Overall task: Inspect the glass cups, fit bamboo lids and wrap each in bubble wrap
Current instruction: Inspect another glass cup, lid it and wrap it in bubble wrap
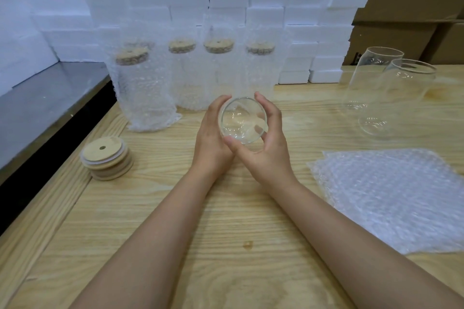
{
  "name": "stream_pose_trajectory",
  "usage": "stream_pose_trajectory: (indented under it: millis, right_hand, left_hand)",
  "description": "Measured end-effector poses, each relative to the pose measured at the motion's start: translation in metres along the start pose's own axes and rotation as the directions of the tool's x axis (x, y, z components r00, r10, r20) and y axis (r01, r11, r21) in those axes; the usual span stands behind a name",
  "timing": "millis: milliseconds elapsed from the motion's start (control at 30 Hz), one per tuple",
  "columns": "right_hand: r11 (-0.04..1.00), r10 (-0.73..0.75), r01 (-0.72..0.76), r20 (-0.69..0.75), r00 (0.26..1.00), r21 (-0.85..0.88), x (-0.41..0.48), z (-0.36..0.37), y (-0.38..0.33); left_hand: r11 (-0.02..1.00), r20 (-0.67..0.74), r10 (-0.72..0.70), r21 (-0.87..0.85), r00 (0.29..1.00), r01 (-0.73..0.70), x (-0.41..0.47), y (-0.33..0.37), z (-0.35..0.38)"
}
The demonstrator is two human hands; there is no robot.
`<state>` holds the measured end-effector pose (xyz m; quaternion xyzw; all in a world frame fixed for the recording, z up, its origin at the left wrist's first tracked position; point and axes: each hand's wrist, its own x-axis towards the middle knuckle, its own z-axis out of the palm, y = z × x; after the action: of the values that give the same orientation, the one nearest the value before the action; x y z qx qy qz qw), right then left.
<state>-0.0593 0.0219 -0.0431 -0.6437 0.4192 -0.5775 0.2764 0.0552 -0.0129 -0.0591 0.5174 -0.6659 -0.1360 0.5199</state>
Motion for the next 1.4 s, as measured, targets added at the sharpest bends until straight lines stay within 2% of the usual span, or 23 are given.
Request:
stream_pose_trajectory:
  millis: [300,467,700,833,967,1100,1233,1300,1400]
  right_hand:
    - [0.982,0.183,-0.166,-0.216,0.959,0.092,0.007,0.012,-0.015]
    - [0.974,0.193,-0.15,-0.282,0.94,0.169,0.009,0.008,-0.017]
    - [0.96,0.23,-0.175,-0.263,0.937,0.218,0.011,0.009,-0.018]
    - [0.928,0.325,-0.279,-0.169,0.931,0.246,0.015,0.008,-0.023]
    - [0.94,0.331,-0.323,-0.064,0.941,0.111,0.018,0.005,-0.03]
    - [0.967,0.245,-0.238,0.084,0.966,-0.088,0.022,-0.002,-0.034]
    - [0.969,0.199,-0.157,0.233,0.952,-0.189,0.028,-0.014,-0.036]
    - [0.972,0.203,-0.156,0.295,0.934,-0.174,0.033,-0.021,-0.036]
    - [0.975,0.219,-0.218,0.37,0.903,-0.047,0.039,-0.03,-0.034]
  left_hand:
    - [0.998,0.022,0.055,-0.006,0.998,-0.055,-0.004,0.005,0.001]
    - [0.997,0.032,0.074,-0.005,0.997,-0.074,-0.003,0.004,0.001]
    - [0.998,0.022,0.069,-0.001,0.997,-0.069,-0.001,0.002,0.002]
    - [0.997,-0.005,0.075,0.001,0.997,-0.075,-0.002,0.001,0.003]
    - [0.998,-0.027,0.056,0.016,0.998,-0.056,-0.002,0.0,0.003]
    - [0.999,-0.07,0.049,0.02,0.996,-0.047,0.001,0.001,0.001]
    - [0.999,-0.08,0.009,-0.035,0.997,-0.012,0.001,0.003,-0.002]
    - [0.998,-0.084,-0.01,-0.064,0.996,0.004,0.001,0.002,-0.003]
    - [0.996,-0.085,-0.031,-0.092,0.996,0.023,0.002,-0.001,-0.003]
